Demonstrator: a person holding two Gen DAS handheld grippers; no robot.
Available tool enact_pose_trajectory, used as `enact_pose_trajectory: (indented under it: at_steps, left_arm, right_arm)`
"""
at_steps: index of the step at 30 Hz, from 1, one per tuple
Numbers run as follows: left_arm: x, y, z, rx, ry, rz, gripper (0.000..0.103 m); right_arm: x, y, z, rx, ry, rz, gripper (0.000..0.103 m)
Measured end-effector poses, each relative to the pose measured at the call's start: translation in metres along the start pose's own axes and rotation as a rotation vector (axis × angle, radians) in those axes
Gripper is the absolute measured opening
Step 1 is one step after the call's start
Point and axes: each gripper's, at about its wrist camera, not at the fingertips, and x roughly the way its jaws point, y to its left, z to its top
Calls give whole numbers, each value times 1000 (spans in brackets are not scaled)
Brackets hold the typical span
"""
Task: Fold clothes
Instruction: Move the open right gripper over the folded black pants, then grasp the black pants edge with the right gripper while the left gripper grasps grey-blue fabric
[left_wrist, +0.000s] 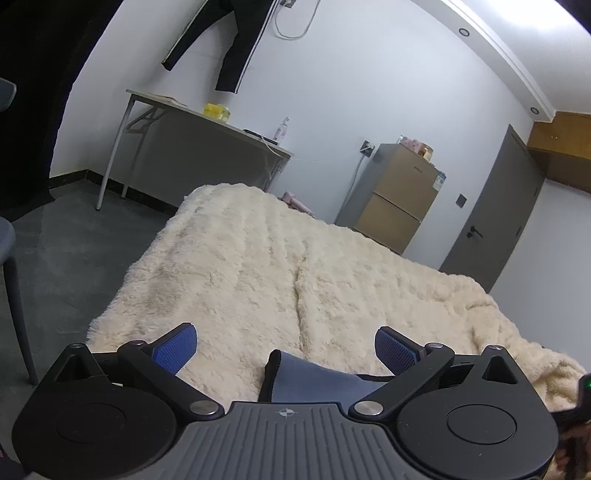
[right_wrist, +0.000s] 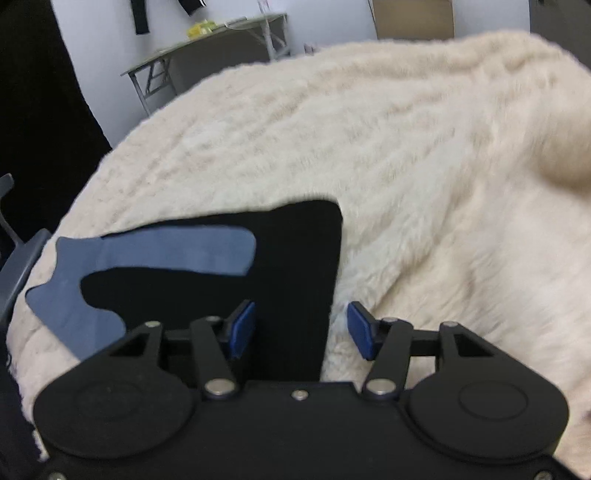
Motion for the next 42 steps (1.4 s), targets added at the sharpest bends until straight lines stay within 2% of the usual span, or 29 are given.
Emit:
enact_pose_trajectory:
  at_steps: [3, 5, 6, 8, 11, 13, 18, 20, 21, 23, 24, 25, 26, 27, 28, 29, 30, 32, 34, 38, 42]
  left_arm:
    - [0, 2, 0, -9, -5, 0, 102]
    - [1, 2, 1, -12, -3, -1, 102]
    - [1, 2, 1, -13, -2, -2, 102]
    - [2, 2, 1, -11, 5, -9, 102]
    - [3, 1, 0, -6, 14, -12, 102]
    - [3, 1, 0, -2, 15, -12, 102]
    - [3, -6, 0, 32, 22, -44, 102]
    - [12, -20, 0, 102, 59, -119, 101]
    - [23, -43, -3, 203, 90, -193, 101]
    - [34, -64, -8, 290, 102, -245, 99]
    - [45, -83, -15, 369, 113, -286, 97]
    - [62, -108, -25, 468, 143, -329, 83]
    - [76, -122, -32, 512, 180, -342, 58]
    - [89, -135, -39, 551, 218, -352, 44]
    - [117, -154, -56, 603, 331, -365, 20]
    - [131, -162, -68, 624, 375, -367, 5]
    - [144, -168, -79, 642, 410, -368, 5]
    - [154, -172, -89, 654, 429, -374, 5]
    - [164, -175, -99, 665, 441, -382, 5]
    - [170, -167, -104, 626, 430, -356, 6]
    - [167, -154, -104, 575, 412, -331, 6]
  right_arm:
    - [1, -9, -7, 60, -22, 44, 62]
    - [-5, -14, -5, 115, -37, 91, 40]
    - [-8, -16, -3, 141, -50, 112, 34]
    - [-15, -23, -1, 185, -75, 141, 35]
    - [-11, -28, -3, 180, -25, 126, 37]
    - [-7, -31, -7, 183, -18, 118, 47]
    - [1, -32, -14, 200, -25, 132, 53]
    - [2, -37, -15, 249, -38, 170, 54]
    - [2, -40, -16, 280, -47, 195, 54]
    - [5, -50, -18, 371, -68, 264, 54]
    - [7, -53, -19, 396, -73, 283, 54]
    - [9, -55, -19, 413, -73, 293, 53]
    - [10, -57, -18, 420, -71, 301, 53]
    - [10, -59, -18, 423, -71, 307, 53]
    - [11, -60, -18, 426, -69, 311, 53]
    - [11, -62, -18, 431, -66, 317, 53]
    - [11, -64, -18, 435, -64, 320, 53]
    - [10, -62, -16, 435, -65, 324, 48]
    - [5, -57, -11, 418, -72, 307, 24]
    - [-13, -40, 2, 387, -99, 308, 15]
    - [-37, -19, 25, 334, -128, 353, 7]
